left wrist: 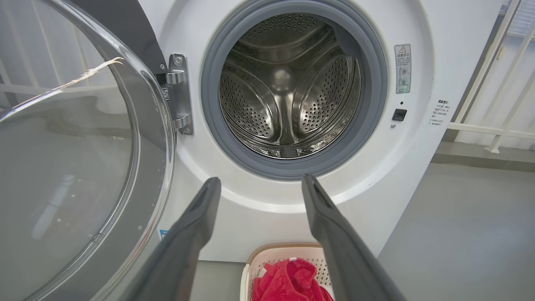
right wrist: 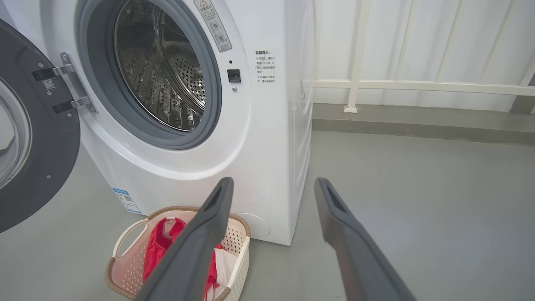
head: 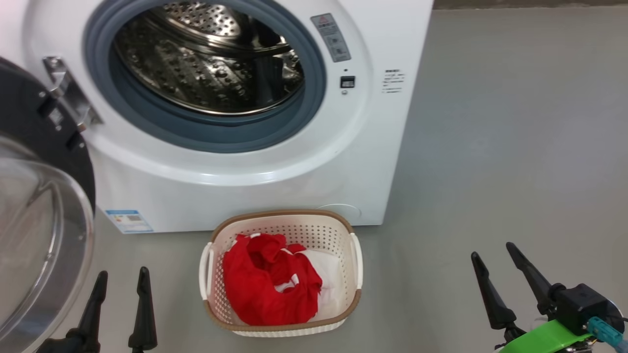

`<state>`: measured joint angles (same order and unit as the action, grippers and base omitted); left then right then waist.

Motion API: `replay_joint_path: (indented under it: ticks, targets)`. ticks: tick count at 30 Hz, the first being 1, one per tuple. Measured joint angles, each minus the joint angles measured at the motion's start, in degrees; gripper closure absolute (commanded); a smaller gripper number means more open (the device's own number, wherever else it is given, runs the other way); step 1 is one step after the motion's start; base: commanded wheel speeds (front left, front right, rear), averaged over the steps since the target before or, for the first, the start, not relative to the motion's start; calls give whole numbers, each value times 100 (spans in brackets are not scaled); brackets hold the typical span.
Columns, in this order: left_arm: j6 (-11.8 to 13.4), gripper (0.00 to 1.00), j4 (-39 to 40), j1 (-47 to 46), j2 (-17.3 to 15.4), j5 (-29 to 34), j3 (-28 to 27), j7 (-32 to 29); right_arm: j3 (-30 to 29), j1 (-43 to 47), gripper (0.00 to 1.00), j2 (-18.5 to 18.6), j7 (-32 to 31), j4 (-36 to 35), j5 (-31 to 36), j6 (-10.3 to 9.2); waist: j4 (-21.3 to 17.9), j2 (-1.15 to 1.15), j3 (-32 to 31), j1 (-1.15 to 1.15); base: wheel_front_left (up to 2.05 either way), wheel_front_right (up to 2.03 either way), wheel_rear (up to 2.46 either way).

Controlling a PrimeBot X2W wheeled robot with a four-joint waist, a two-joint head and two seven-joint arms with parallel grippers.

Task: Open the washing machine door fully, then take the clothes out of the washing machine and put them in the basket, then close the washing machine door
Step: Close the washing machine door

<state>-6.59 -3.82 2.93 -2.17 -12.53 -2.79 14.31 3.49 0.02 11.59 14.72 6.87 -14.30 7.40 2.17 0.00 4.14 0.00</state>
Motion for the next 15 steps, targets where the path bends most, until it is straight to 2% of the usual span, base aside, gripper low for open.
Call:
replay_joint_path:
  ticks: [15]
  targets:
    - [322,0,-44,4,1,-437,171,0,530,-272,0,170,0,146,-41,0,772,0,28,0,0,0,0]
